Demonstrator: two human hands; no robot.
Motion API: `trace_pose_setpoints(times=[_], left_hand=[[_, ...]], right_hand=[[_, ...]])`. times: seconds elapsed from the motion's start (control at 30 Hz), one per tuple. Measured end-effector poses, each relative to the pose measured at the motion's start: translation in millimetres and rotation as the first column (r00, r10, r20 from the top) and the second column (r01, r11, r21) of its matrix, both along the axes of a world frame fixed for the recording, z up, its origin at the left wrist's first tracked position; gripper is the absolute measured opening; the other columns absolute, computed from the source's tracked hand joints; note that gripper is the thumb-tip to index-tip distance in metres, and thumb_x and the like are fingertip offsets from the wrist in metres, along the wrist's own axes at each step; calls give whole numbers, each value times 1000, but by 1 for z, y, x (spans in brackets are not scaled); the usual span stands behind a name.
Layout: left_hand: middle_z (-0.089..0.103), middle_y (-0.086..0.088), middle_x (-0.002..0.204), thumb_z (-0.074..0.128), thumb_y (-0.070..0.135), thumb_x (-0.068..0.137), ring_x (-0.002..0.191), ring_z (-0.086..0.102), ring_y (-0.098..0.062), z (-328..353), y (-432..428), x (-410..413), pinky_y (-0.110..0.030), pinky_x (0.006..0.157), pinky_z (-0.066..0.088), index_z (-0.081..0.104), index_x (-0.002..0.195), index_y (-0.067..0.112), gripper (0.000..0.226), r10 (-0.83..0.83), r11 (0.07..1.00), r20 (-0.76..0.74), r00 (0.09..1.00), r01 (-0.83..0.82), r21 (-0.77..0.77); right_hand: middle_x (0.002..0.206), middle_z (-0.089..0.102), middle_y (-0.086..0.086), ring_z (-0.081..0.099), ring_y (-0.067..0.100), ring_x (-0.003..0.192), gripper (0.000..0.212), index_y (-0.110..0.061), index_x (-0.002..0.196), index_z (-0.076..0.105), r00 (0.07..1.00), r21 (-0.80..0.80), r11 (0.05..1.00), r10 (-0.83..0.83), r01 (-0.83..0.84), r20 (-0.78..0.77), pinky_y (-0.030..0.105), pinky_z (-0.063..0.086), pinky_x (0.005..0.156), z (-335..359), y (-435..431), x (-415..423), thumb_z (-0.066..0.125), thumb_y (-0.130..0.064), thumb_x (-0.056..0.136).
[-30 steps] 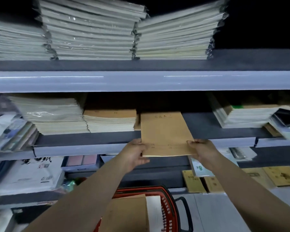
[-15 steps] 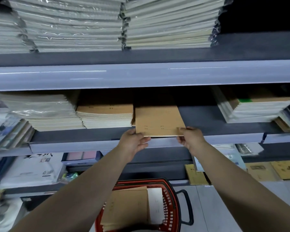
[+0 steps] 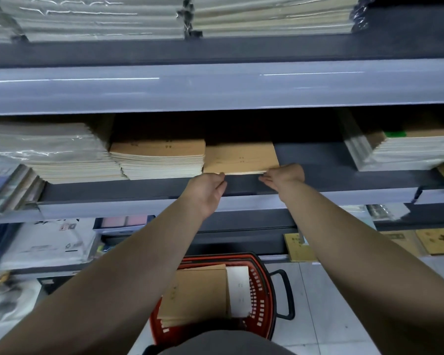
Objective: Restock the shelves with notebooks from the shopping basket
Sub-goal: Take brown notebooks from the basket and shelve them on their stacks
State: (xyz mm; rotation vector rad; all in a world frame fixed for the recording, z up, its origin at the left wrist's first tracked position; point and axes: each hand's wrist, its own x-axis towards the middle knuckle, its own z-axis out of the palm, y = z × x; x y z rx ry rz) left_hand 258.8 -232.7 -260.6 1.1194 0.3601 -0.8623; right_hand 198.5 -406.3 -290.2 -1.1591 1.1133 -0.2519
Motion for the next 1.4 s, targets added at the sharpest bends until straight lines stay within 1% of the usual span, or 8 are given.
trace_pose_setpoints(times=[0.1,0.23,0.37,0.47,0.57,1.0,1.17,1.4], left_hand=[[50,-13,131,45,-13,94,121,50,-21,3,-1,5,-33,112,33,40,135,-6,42,-29,999,-30,999,28,-35],[57,-11,110,43,-14,93,99,57,-17,2,-2,13,-34,110,36,52,96,-1,16,-74,996,-40,996,72,-47],[51,-17,127,41,-10,96,124,50,-25,0,5,21,-37,112,34,48,110,-4,17,-52,998,-59,997,49,-48],[53,-15,115,40,-5,98,133,43,-28,1,8,21,-39,113,33,51,107,-5,14,-14,997,-90,996,8,-74],[45,-15,136,41,1,99,137,39,-28,5,9,12,-42,114,31,38,139,-7,40,-2,996,-79,997,-4,-84],[49,-8,142,41,30,100,134,44,-23,5,44,-37,-45,116,21,48,135,9,42,-115,979,-42,993,106,-177],[57,-5,132,43,37,99,126,49,-21,-9,80,-52,-45,114,21,54,121,14,33,-169,971,-62,984,156,-179],[47,-5,145,41,41,100,138,39,-21,-66,147,-64,-49,116,14,41,144,15,52,-219,975,-132,967,212,-64]], right_hand=[[120,61,26,66,24,96,32,9,125,51,999,-47,999,21,-23,-38,21,57,54,-3,1,9,52,3,94],[118,62,23,67,21,89,36,5,129,49,991,-126,990,53,-69,-124,18,51,45,-10,0,18,53,-2,94],[108,65,24,67,23,64,33,3,125,51,978,-104,993,39,-62,-204,24,49,39,-10,-3,22,57,1,92],[74,65,16,62,14,40,26,3,117,56,959,-210,969,73,-134,-273,18,43,33,-4,3,15,60,-9,94],[67,62,10,55,7,31,26,2,113,55,970,-336,930,74,-150,-231,18,43,32,3,14,5,54,-19,98],[79,66,3,65,20,80,49,-10,110,58,968,-311,921,192,-234,-161,34,53,74,22,74,-47,31,-50,101],[104,71,9,65,18,85,56,-13,113,61,945,-172,934,289,-313,-150,29,48,70,24,118,-76,29,-57,99],[122,65,12,61,26,110,70,-9,128,57,882,-101,906,367,-411,-296,40,44,96,-29,202,-95,22,-61,98]])
